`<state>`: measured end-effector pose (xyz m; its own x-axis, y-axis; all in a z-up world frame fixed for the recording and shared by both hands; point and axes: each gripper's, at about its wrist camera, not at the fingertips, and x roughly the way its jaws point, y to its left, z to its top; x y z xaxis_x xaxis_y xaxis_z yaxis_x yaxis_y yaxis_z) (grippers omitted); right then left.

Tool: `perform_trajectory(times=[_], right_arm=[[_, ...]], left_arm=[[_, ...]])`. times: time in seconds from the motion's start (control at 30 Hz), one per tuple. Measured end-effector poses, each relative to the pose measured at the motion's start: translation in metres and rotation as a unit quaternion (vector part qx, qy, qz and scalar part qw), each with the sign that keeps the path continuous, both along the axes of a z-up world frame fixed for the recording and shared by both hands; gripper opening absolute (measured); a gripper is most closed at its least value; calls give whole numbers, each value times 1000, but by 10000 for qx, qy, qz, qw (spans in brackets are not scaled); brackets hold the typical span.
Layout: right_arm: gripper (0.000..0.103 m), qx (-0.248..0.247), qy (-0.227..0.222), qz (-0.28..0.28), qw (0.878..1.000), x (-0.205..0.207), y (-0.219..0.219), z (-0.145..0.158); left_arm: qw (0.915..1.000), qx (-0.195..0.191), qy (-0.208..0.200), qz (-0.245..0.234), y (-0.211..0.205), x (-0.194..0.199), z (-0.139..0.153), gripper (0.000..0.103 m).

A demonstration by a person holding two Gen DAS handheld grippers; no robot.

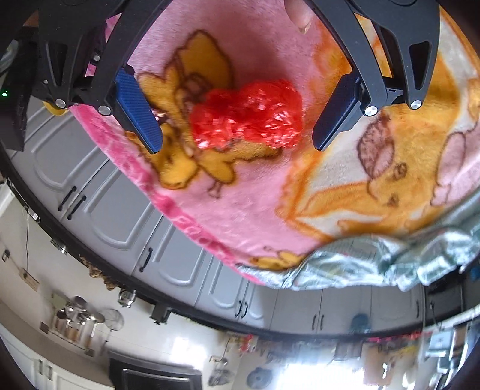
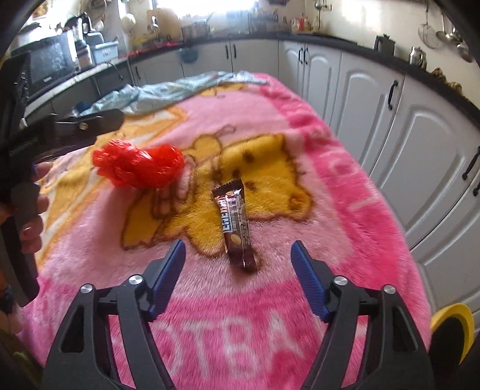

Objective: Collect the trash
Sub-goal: 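Grasp the red mesh bag with the left tool while the right tool grasps the chocolate bar, then carry the red mesh bag and chocolate bar over the yellow bin and release them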

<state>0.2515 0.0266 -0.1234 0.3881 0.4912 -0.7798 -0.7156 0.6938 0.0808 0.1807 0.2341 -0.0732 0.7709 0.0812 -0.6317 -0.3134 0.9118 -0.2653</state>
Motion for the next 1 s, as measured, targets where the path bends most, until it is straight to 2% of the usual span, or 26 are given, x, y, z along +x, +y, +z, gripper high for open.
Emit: perform_trajectory(times=[0.13, 0.23, 0.27, 0.3, 0.33, 0.4, 0.47, 0.6, 0.8, 1.0], right_arm=[[52, -136, 189, -18, 9997, 10, 9, -15], [33, -114, 167, -10, 9998, 5, 6, -14], [22, -75, 215, 18, 9997, 4, 4, -13], [20, -68, 253, 46, 9996, 1, 0, -12], [20, -70, 274, 62, 9996, -1, -4, -11], [19, -54, 333, 100, 9994, -6, -9, -9], [19, 11, 404, 126, 9991, -13, -19, -6], [19, 256, 576, 37, 9980, -23, -42, 3], [19, 577, 395, -210, 9973, -41, -95, 32], [19, 784, 93, -709, 9944, -54, -164, 59]], left_arm=[[9988, -470, 130, 39, 15, 8, -18, 92], [9972, -718, 191, 46, 19, 12, -30, 92], [9962, -852, 181, 33, 20, 12, -34, 87], [9955, -929, 191, 49, 19, 12, -37, 70], [9953, -943, 208, 51, 18, 11, -39, 61], [9953, -936, 228, 19, 13, 9, -41, 45], [9964, -812, 219, -77, 4, 6, -38, 38], [9966, -701, 178, -401, -20, 2, -28, 34], [9932, -448, -11, -1071, -84, 2, -4, 34], [9821, -174, -293, -1852, -159, 6, 27, 34]])
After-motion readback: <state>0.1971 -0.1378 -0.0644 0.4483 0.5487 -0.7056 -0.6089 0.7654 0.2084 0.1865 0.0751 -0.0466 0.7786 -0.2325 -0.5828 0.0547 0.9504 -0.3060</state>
